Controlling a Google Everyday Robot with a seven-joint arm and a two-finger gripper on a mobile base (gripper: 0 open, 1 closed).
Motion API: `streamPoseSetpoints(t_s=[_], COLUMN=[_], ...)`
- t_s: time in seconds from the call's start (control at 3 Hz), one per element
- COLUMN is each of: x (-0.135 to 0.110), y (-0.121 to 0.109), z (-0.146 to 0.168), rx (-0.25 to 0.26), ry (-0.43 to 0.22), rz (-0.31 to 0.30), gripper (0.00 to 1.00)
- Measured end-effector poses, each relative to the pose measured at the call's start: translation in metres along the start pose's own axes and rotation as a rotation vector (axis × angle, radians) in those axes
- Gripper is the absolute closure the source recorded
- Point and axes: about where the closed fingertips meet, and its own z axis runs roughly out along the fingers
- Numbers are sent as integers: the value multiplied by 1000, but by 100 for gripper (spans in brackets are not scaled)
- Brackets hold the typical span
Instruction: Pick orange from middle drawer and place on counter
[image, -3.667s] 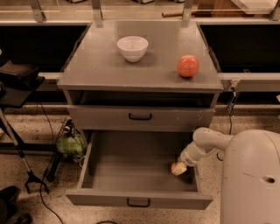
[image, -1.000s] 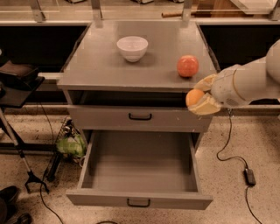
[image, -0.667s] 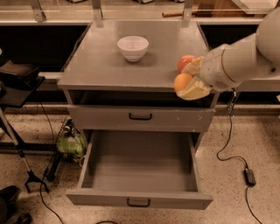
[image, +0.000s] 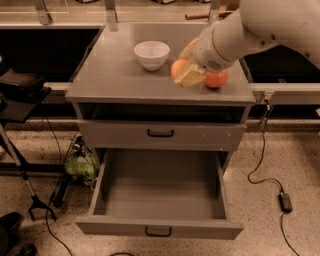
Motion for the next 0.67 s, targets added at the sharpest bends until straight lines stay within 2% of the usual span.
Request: streamPoseSetpoints(t_s=[0.33,0.67], x=[13,34], y=[-35,-57], z=[6,15], rx=[27,32], ry=[19,34], rz=[52,119], gripper=[100,100])
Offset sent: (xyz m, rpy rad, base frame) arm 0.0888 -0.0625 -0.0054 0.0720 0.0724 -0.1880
